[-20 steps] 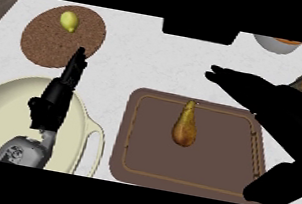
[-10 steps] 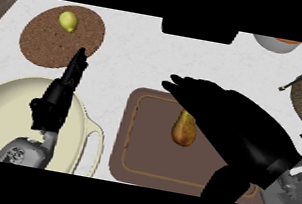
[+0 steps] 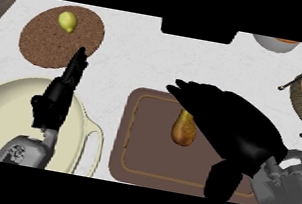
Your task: Pick the pear from the tray and place it in the tiered basket
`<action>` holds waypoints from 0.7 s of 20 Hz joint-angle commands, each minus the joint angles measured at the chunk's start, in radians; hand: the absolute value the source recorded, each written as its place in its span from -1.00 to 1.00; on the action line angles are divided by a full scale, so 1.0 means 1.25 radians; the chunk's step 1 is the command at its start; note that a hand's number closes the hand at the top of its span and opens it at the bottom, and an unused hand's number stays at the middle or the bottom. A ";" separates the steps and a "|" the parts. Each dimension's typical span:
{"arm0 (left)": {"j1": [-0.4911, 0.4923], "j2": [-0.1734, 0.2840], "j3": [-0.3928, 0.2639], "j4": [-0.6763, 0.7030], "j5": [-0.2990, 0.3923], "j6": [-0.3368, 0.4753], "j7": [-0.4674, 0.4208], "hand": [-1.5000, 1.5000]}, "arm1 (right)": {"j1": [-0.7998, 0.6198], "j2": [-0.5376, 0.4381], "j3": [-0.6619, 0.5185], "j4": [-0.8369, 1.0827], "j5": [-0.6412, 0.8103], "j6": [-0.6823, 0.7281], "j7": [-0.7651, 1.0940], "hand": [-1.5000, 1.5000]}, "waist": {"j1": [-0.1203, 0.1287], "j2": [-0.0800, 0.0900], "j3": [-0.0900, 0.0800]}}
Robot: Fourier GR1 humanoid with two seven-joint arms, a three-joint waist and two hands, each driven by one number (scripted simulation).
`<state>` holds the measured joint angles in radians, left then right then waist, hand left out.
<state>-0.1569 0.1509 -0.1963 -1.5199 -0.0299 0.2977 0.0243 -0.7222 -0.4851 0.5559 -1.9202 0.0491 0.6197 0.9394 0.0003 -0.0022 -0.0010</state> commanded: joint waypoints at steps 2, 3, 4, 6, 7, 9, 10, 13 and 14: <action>0.007 -0.020 -0.028 -0.045 -0.041 0.022 0.029 0.00 | 0.036 -0.031 0.001 0.002 0.068 0.058 0.015 -1.00 | 0.001 0.000 0.001; 0.001 -0.026 -0.010 0.017 -0.022 0.004 -0.017 0.00 | 0.009 0.024 0.038 -0.014 0.081 0.051 0.084 -1.00 | -0.001 0.001 0.000; 0.025 -0.023 -0.019 -0.032 -0.031 0.017 0.000 0.00 | 0.008 -0.007 0.026 0.046 0.095 0.067 0.025 -1.00 | 0.005 0.001 0.001; -0.018 -0.016 0.010 0.009 -0.016 -0.007 0.018 0.00 | 0.010 0.005 0.013 0.007 0.109 0.078 0.040 -1.00 | -0.001 0.001 0.000; 0.020 0.002 0.013 -0.003 -0.017 -0.018 -0.017 0.00 | 0.002 0.028 0.039 0.045 0.140 0.069 0.034 -1.00 | 0.004 0.001 0.000; 0.004 -0.034 -0.004 -0.018 -0.031 0.009 0.019 0.00 | 0.011 0.040 0.047 0.048 0.165 0.070 0.035 -1.00 | 0.002 0.001 0.001; -0.014 -0.015 0.007 -0.018 -0.039 -0.002 0.029 0.00 | 0.036 0.015 0.035 0.054 0.166 0.097 -0.035 -1.00 | 0.001 0.002 0.001; 0.017 -0.017 0.004 -0.037 -0.027 -0.019 0.025 0.00 | 0.039 0.042 0.074 0.009 0.199 0.121 -0.016 -1.00 | 0.002 0.000 0.001; -0.011 -0.013 0.024 -0.026 -0.023 -0.024 0.030 0.00 | 0.015 0.039 0.054 0.054 0.226 0.130 -0.081 -1.00 | 0.003 0.002 0.001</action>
<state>-0.1478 0.1308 -0.1875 -1.5517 -0.0632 0.2844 0.0455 -0.6953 -0.4612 0.6003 -1.8675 0.2571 0.7297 0.8478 0.0031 -0.0010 -0.0003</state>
